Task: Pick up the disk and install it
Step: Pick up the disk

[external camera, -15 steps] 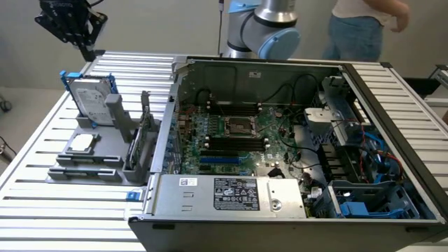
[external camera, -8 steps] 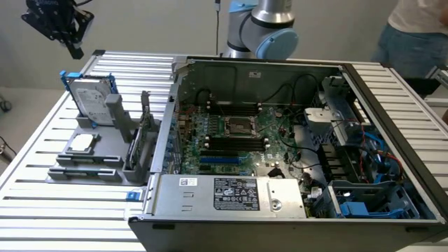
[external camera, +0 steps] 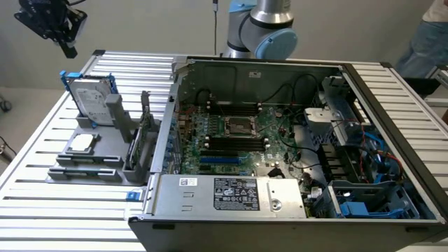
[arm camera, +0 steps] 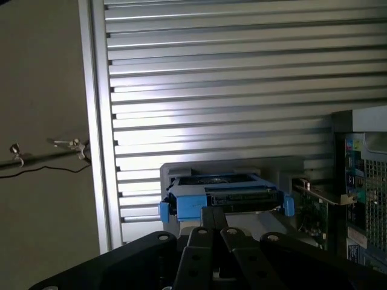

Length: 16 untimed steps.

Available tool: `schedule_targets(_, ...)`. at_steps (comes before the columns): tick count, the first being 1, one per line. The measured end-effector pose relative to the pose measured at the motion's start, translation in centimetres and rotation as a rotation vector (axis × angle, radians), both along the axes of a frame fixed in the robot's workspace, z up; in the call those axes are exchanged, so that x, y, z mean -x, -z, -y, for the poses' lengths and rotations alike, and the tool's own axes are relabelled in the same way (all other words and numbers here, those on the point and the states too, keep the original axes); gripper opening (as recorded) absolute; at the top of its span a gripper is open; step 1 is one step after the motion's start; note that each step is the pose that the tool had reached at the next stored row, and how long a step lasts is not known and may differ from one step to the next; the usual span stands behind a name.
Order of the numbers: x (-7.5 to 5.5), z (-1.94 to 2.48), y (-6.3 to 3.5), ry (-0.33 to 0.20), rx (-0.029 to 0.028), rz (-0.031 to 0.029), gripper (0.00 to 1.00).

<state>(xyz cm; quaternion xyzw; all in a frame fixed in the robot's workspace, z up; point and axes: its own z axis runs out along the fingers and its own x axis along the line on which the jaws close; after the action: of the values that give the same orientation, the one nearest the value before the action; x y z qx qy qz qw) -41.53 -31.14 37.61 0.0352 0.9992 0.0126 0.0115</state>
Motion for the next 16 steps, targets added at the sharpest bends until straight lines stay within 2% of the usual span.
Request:
schedule_targets(7, 0.02, 0.00, -0.01, 0.000, 0.0001, -0.0004, 0.11)
schedule_targets(13, 0.02, 0.00, 0.06, -0.001, 0.0001, -0.0045, 0.11)
schedule_targets(16, 0.04, 0.00, 0.07, -0.050, 0.0002, -0.0045, 0.11)
